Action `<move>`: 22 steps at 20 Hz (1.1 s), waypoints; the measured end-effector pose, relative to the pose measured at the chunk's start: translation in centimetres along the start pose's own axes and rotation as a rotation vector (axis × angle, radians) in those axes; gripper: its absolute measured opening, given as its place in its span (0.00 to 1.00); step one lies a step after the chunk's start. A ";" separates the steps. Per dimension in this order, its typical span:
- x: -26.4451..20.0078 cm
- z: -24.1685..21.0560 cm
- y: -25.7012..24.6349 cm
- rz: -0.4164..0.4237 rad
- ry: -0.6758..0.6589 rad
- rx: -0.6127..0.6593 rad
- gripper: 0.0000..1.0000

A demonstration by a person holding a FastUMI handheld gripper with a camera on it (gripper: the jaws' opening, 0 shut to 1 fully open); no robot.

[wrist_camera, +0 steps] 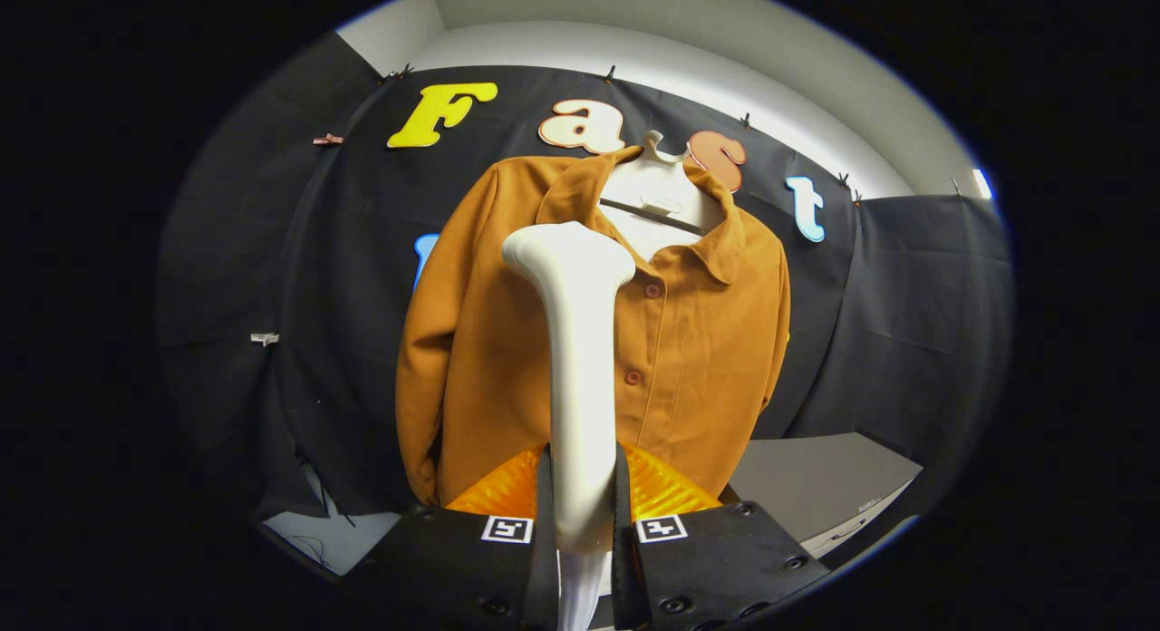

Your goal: Iron the clothes twice with a garment steamer, once on the left side and once on the right side.

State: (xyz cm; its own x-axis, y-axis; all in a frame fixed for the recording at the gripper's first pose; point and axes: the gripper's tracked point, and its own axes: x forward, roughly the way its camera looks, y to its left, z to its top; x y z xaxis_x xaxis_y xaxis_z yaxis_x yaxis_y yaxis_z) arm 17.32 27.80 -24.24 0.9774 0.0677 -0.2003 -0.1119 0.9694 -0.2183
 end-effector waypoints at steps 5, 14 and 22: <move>1.6 -1.5 0.3 -0.004 0.010 -0.022 0.26; 2.8 -7.6 -0.1 0.017 0.117 -0.031 0.27; 2.6 -13.3 -0.1 0.033 0.214 -0.055 0.27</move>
State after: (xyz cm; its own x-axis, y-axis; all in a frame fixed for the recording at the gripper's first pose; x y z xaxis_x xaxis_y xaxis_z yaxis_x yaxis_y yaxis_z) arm 17.44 24.73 -37.42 0.9134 0.0420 -0.4048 -0.1584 0.9529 -0.2586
